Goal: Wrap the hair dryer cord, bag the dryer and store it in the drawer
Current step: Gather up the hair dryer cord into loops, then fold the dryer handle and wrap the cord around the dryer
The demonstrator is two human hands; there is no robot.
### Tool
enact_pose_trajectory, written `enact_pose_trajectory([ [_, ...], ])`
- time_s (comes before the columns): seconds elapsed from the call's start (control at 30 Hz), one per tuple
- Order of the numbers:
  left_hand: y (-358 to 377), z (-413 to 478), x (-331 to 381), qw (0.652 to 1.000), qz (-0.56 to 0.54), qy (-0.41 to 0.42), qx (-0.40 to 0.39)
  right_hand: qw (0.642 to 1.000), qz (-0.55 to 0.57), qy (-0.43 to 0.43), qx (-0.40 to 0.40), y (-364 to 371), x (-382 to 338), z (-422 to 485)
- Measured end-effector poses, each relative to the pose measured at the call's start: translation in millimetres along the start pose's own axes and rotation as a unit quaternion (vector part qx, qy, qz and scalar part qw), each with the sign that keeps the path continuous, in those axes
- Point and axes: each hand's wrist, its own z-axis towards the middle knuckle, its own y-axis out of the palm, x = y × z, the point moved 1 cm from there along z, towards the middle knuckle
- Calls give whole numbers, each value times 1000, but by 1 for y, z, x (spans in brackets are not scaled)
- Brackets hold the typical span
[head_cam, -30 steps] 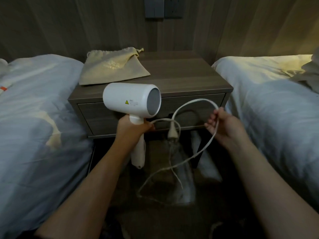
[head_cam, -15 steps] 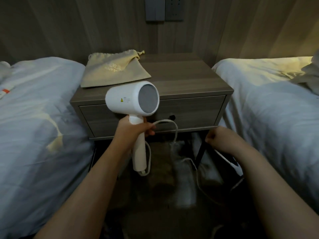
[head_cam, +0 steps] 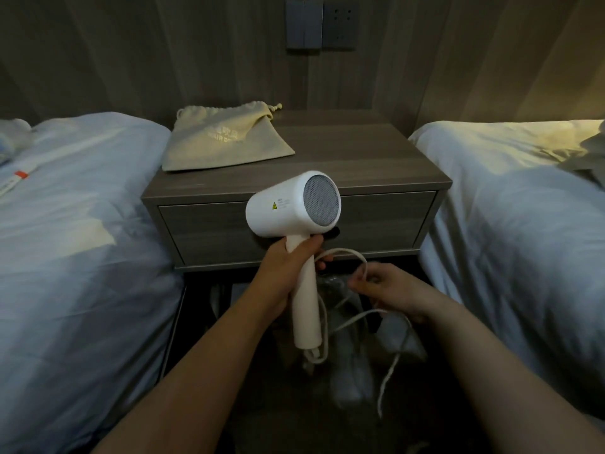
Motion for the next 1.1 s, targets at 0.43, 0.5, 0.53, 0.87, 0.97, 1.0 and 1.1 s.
enact_pose_trajectory([
  [0.43, -3, -4, 11, 997, -31, 66, 21, 953, 289, 16, -87, 13, -15, -7],
  [0.5, 0, -7, 8, 996, -13, 78, 28, 969, 230, -12, -84, 24, -19, -10],
  [0.53, 2, -8, 8, 996, -7, 82, 27, 980, 187, -19, -71, 29, -22, -11],
  [0.87, -1, -2, 4, 996, -6, -48, -74, 979, -97, -9, 178, 27, -30, -10],
  [0.97, -10, 0, 4, 981, 23, -169, -90, 972, -143, 8, 188, 12, -31, -14],
  [1.0, -15, 1, 5, 972, 100, -192, -95, 969, -155, 5, 193, 8, -31, -15],
  [1.1, -33, 1, 18, 947, 285, -142, -50, 960, -186, 6, 210, -5, -31, -19],
])
